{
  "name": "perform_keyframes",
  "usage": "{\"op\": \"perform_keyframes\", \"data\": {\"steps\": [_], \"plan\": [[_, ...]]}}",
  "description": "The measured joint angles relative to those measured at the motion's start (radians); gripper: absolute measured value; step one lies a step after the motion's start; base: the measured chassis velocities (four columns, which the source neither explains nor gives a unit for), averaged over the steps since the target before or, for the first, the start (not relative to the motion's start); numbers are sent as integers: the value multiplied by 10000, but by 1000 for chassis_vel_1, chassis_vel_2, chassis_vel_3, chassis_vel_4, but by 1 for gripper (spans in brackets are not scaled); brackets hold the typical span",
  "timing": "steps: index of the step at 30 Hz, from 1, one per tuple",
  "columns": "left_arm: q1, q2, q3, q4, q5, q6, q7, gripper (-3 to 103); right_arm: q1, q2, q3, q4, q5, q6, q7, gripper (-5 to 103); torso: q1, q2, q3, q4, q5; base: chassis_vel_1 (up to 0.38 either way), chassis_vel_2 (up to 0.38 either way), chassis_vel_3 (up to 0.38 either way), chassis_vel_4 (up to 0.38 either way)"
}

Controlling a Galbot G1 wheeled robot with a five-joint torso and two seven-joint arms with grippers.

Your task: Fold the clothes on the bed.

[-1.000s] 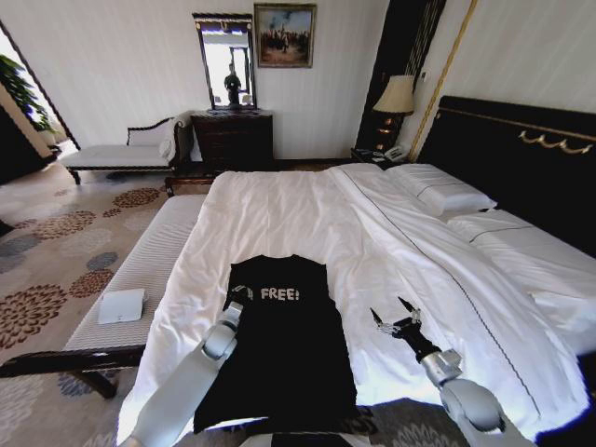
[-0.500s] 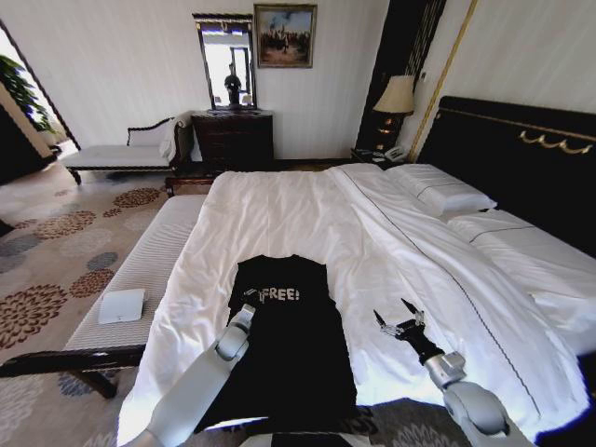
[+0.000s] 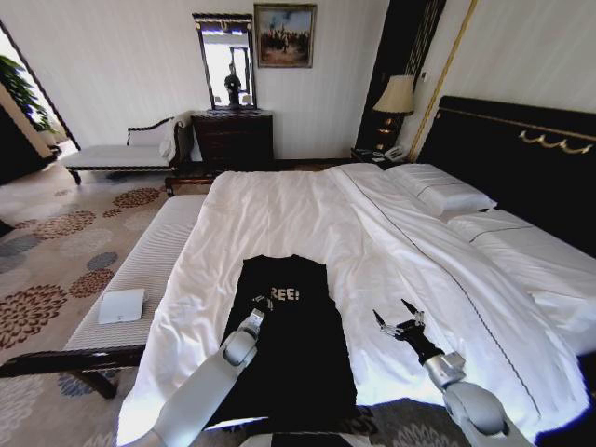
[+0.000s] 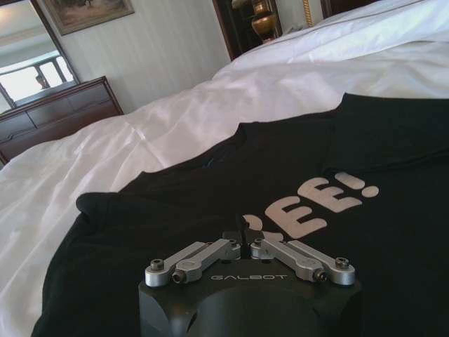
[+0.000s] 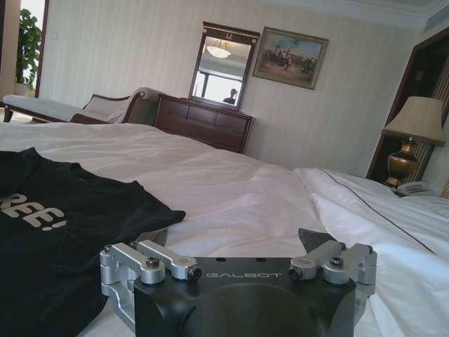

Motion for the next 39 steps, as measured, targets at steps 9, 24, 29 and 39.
{"op": "perform_keyframes", "data": {"steps": [9, 24, 29, 39], "plan": [[165, 99, -142, -189, -424, 15, -21, 16, 0, -3, -25, -18, 1, 6, -2, 100, 0, 0, 0, 0, -1, 0, 0, 0, 0], [734, 814, -1563, -1961, -3922, 309, -292, 76, 331, 122, -530, -261, -126, 2, -2, 100, -2, 1, 0, 2, 0, 0, 0, 0, 0], [-145, 715, -2135, -1572, -6474, 765, -622, 92, 281, 154, -574, -215, -226, -33, 30, 100, -1, 0, 0, 1, -2, 0, 0, 0, 0], [-1693, 352, -2341, 411, -8036, 1024, 41, 100, -140, 194, -190, 57, -238, -66, 70, 100, -1, -1, 1, -1, -2, 0, 0, 0, 0]]}}
